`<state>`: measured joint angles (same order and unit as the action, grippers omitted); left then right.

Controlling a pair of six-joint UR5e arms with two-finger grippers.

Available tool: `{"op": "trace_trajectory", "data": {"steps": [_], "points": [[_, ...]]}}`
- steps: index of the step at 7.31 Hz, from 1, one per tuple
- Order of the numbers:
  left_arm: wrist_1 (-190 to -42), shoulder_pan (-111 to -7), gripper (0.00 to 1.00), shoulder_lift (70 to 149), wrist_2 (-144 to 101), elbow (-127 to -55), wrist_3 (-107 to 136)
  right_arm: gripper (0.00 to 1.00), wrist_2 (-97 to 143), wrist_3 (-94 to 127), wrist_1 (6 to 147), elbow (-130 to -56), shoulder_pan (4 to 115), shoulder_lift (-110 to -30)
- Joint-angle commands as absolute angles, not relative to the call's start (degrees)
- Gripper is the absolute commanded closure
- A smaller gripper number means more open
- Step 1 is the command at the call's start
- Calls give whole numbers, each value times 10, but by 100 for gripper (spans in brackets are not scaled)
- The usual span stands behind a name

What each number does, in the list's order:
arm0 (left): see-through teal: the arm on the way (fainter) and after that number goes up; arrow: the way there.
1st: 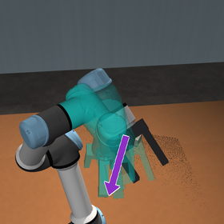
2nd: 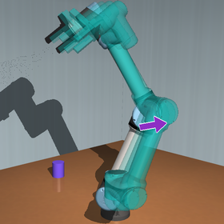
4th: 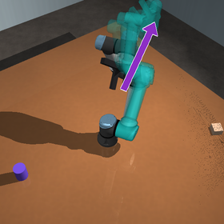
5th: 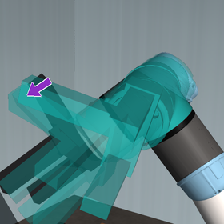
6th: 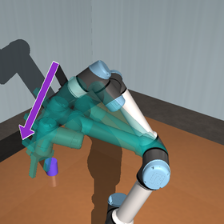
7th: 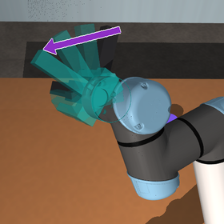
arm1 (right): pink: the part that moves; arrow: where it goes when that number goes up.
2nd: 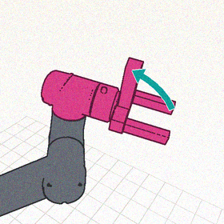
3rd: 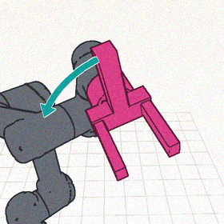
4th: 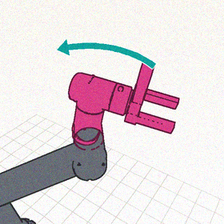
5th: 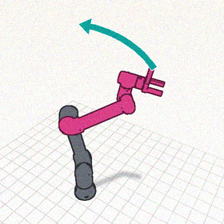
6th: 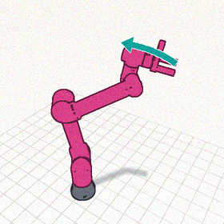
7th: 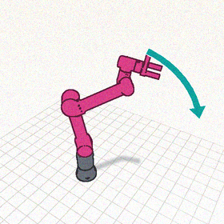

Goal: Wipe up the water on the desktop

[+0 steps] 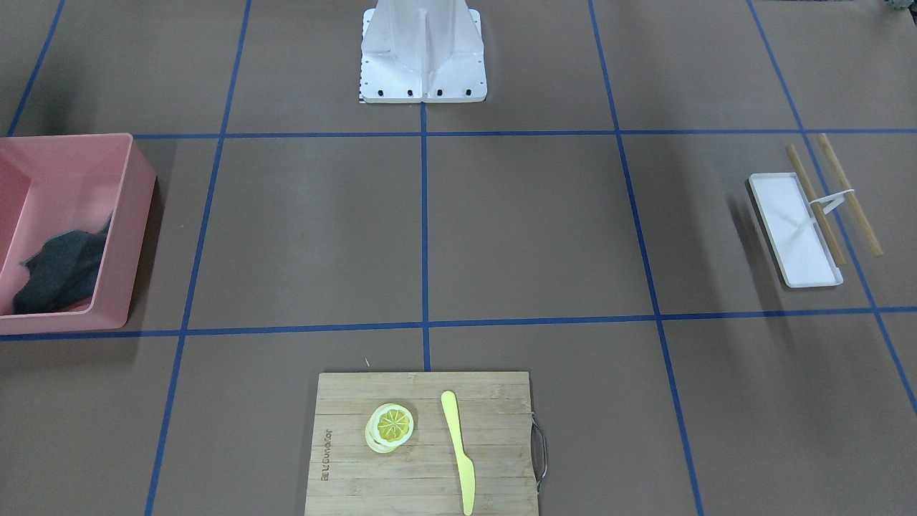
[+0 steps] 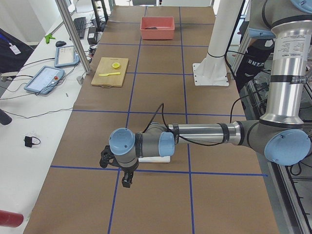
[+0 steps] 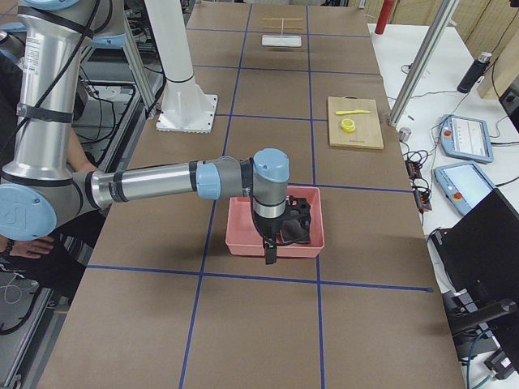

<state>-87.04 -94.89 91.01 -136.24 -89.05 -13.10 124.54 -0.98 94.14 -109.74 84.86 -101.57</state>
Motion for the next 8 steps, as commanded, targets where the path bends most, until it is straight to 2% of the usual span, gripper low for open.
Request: {"op": "trace_trajectory", "data": {"steps": [1,8], "points": [[-861,-920,1,908,-1357,-917,-108,0,1287,-79,941,-1054,906,-1024],[-866,-912,1,898,-1358,-925,-105,0,1287,-78,939,-1064,928,-1049]]}}
